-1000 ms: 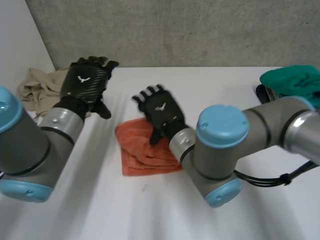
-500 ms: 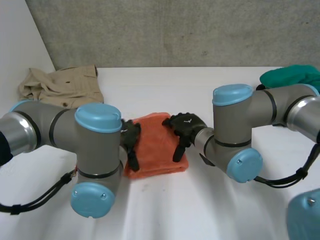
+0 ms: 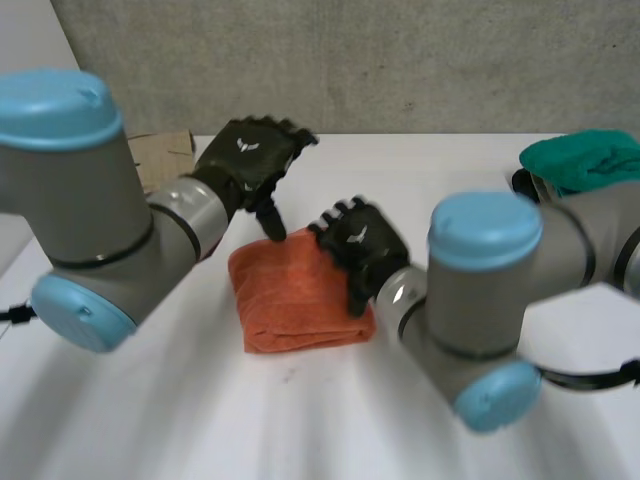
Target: Fold the laundry.
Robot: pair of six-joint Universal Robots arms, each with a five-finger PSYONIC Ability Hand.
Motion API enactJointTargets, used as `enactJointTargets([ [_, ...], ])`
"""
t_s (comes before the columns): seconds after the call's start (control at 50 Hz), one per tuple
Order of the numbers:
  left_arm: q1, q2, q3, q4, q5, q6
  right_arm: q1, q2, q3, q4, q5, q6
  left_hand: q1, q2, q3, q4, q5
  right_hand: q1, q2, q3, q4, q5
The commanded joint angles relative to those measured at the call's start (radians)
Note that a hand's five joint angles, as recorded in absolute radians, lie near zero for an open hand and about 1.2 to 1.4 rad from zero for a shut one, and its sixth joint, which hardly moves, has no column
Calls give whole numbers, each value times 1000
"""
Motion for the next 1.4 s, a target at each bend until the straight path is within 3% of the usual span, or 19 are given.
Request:
enactJointTargets([
  [0.02, 30, -7, 64, -44, 261, -11, 78, 64, 95, -94, 2, 15, 11, -6, -5, 2, -19, -51, -41, -35, -36, -42],
  [0.22, 30, -34, 73, -53, 286, -14, 78, 203, 37, -269, 28, -11, 11, -6, -5, 2, -19, -41, -31, -25, -26, -32],
  [0.42, 27, -48, 68, -48, 284, -25, 78, 249, -23, -314, 25, -69, 14, -3, -2, 5, -16, 221, 230, 237, 236, 229],
  [0.48, 32, -47, 70, -47, 284, -37, 77, 266, -39, -330, 24, -72, 14, -3, -2, 5, -16, 391, 400, 407, 406, 399],
  [0.56, 35, -45, 74, -47, 284, -57, 77, 292, -74, -364, 25, -74, 14, -3, -2, 5, -16, 901, 910, 917, 916, 909],
  [0.58, 36, -45, 74, -47, 286, -60, 73, 297, -86, -373, 28, -74, 14, -3, -2, 5, -16, 1168, 1178, 1184, 1183, 1177],
  [0.86, 44, -22, 150, -44, 237, -85, -87, 136, -224, -396, 19, -72, 17, 0, 1, 8, -13, 1171, 1180, 1187, 1186, 1180],
  [0.98, 47, 13, 189, -42, 226, -143, -261, 70, -327, -403, 4, -71, 14, -3, -2, 5, -16, 1171, 1180, 1187, 1186, 1180],
  [1.18, 38, 31, 170, -28, 226, -157, -590, 41, -356, -651, -186, -48, 14, -3, -2, 5, -16, 1171, 1180, 1187, 1186, 1180],
  [1.4, 10, 18, 130, -27, 225, -157, -882, 294, -341, -711, -427, 104, 17, 0, 1, 8, -13, 1171, 1180, 1187, 1186, 1180],
])
